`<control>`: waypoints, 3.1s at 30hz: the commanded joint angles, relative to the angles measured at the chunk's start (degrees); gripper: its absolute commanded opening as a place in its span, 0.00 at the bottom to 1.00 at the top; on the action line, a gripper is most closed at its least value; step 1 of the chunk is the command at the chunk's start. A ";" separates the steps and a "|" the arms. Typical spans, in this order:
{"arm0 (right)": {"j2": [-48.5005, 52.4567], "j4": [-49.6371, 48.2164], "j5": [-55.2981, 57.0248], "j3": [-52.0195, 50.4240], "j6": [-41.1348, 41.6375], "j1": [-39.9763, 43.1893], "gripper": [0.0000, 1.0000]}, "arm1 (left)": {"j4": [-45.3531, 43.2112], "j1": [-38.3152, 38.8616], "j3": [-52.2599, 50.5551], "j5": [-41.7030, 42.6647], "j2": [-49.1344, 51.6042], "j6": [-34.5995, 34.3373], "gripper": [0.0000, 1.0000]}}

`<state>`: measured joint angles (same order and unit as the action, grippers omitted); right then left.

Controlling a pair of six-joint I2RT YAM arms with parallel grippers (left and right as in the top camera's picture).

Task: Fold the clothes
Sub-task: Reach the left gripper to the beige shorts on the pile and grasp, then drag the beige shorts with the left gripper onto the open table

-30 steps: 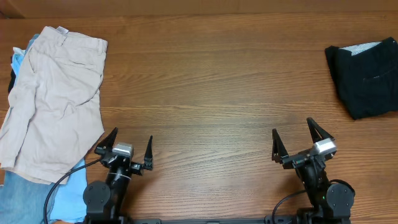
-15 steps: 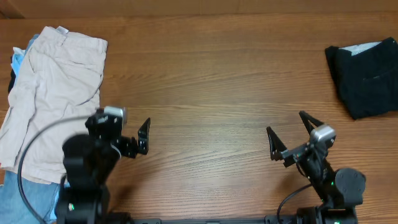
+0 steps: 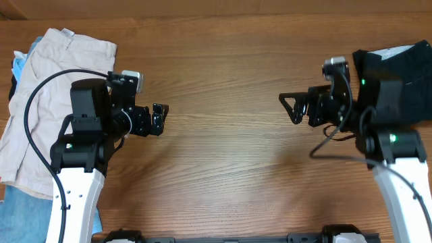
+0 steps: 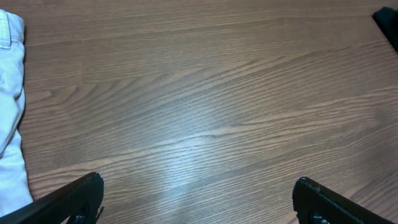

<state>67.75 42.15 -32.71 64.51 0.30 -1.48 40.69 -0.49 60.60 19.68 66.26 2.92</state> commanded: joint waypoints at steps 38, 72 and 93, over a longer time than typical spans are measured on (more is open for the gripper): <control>17.42 -11.63 9.55 3.80 1.27 -16.52 1.00 | -12.76 -22.16 25.20 -29.11 40.87 1.40 0.91; 17.57 -12.61 10.82 3.76 1.22 -16.52 1.00 | -7.04 -28.79 26.25 -31.67 42.58 -0.83 0.04; 8.15 -12.00 9.51 3.87 7.45 -6.16 1.00 | -12.81 27.21 26.25 -12.15 32.65 -7.69 0.04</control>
<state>80.62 29.61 -22.68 66.48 6.48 -10.26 30.76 19.79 85.54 4.91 99.00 -3.29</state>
